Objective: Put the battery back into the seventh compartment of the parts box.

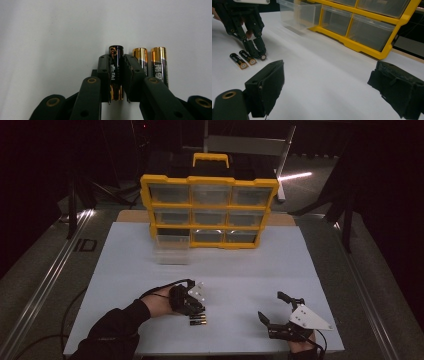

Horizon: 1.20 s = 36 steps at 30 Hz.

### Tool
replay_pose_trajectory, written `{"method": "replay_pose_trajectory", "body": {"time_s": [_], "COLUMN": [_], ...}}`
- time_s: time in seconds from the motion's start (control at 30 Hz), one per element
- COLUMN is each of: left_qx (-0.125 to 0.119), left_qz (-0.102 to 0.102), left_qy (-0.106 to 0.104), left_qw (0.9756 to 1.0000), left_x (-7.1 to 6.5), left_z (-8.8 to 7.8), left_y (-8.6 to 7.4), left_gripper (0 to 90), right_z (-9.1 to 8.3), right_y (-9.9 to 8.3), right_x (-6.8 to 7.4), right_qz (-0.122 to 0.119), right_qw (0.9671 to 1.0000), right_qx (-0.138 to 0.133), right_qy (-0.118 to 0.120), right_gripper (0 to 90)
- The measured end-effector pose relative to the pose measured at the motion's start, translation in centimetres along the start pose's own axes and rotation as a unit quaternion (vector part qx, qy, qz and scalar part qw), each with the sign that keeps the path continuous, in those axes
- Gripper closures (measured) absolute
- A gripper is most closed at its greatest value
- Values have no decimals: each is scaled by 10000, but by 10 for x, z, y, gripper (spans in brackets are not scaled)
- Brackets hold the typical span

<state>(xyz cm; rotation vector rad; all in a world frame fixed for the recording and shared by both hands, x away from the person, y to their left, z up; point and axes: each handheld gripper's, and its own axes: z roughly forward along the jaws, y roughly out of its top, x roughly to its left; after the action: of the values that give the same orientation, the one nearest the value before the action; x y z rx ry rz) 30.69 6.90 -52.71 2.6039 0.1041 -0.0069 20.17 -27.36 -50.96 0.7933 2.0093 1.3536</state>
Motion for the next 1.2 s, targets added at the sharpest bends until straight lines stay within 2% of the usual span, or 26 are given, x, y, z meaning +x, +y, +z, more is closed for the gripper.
{"method": "replay_pose_trajectory", "body": {"time_s": [0.1,0.13,0.27,0.47,0.6,0.63,0.97,1.2], "left_qx": [-1,14,90,-90,-127,-122,-341,-428], "left_qz": [20,0,54,116,17,72,89,166], "left_qy": [9,-61,-9,-60,-61,-37,-117,-46], "left_qw": [10000,10000,9999,9999,9999,9999,9993,9989], "left_x": [1,2,3,3,4,4,8,10], "left_z": [-4,-5,-10,-20,-24,-25,-45,-56], "left_y": [0,0,1,0,-2,-3,-6,-6], "left_gripper": [756,757,756,757,756,756,755,755], "right_z": [-1,-1,-1,-1,-1,-1,-2,-2], "right_y": [0,0,0,0,1,1,1,1], "right_x": [0,-1,-1,-1,-1,0,0,0], "right_qz": [-4,4,-15,13,-9,-4,-10,16], "right_qw": [10000,10000,10000,10000,10000,10000,10000,10000], "right_qx": [-23,-24,-34,-42,-41,-44,-61,-73], "right_qy": [-8,-8,-21,-25,-33,-34,-69,-60], "right_gripper": [103,104,103,103,104,104,103,104]}}
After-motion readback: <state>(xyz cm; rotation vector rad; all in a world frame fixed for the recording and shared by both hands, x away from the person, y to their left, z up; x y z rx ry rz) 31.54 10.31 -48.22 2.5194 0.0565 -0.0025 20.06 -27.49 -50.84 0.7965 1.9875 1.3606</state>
